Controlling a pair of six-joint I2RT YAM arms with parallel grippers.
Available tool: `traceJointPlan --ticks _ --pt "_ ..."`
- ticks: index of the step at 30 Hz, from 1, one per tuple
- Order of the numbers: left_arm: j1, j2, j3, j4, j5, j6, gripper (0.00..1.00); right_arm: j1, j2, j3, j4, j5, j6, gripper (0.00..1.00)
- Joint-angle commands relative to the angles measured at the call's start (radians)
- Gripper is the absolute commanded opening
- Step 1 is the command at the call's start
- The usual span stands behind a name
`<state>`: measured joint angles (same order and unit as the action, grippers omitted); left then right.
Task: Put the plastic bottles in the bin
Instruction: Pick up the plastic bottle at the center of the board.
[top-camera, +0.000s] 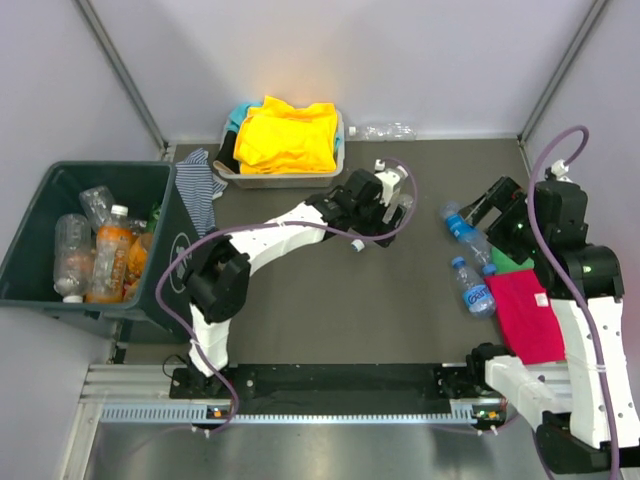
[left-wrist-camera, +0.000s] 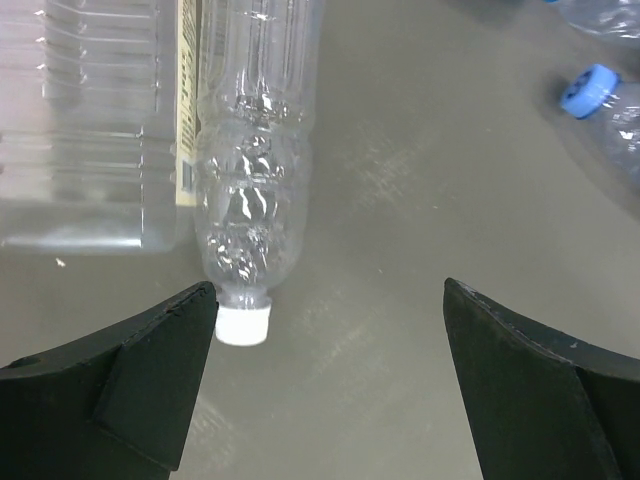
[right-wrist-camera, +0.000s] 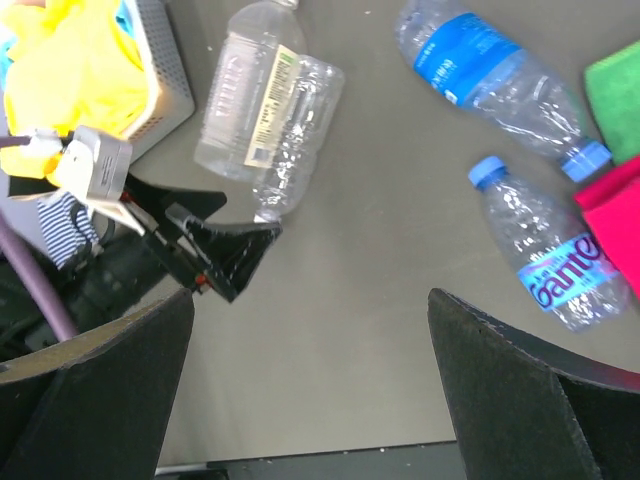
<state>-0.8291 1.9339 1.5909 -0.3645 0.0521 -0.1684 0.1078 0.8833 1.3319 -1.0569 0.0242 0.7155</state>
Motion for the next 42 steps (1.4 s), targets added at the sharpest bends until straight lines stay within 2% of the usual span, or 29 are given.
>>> traceJointPlan --ticks 1,19,21,23,26,27,29,30,32,37,42 --pt "-0.002 0.051 0.093 0.052 -0.015 0.03 0.98 -0.011 -0.01 0.036 -0.02 0.042 -0.028 0.99" --pt "-0.001 0.292 0.227 0.056 -0.113 0.017 0.92 -0.011 -0.006 0.018 -0.008 0.029 -0.031 0.99" --pt "-0.001 0.303 0.236 0.05 -0.113 0.017 0.89 -0.011 -0.009 0.016 -0.008 0.029 -0.028 0.99" --pt "-0.001 0.31 0.233 0.05 -0.107 0.012 0.83 -0.011 -0.01 0.016 -0.009 0.033 -0.024 0.99" --pt "-0.001 0.3 0.222 0.052 -0.087 0.006 0.64 -0.011 -0.004 0.023 -0.014 0.031 -0.019 0.99" --pt "-0.001 0.281 0.212 0.053 -0.083 0.001 0.54 -0.01 -0.003 0.026 -0.02 0.033 -0.019 0.99" --pt "-0.002 0.258 0.196 0.064 -0.067 -0.002 0.44 -0.011 -0.003 0.033 -0.026 0.037 -0.014 0.99" --pt "-0.002 0.229 0.182 0.065 -0.063 -0.006 0.34 -0.011 -0.006 0.032 -0.026 0.037 -0.013 0.99" --pt "-0.004 0.197 0.169 0.064 -0.057 -0.01 0.29 -0.01 -0.012 0.029 -0.026 0.043 -0.008 0.99" --pt "-0.01 0.06 0.124 0.047 -0.057 -0.006 0.25 -0.01 -0.014 0.024 -0.022 0.046 -0.002 0.99" --pt "-0.01 -0.093 0.1 -0.011 -0.161 0.02 0.23 -0.011 -0.012 0.018 -0.011 0.046 0.002 0.99"
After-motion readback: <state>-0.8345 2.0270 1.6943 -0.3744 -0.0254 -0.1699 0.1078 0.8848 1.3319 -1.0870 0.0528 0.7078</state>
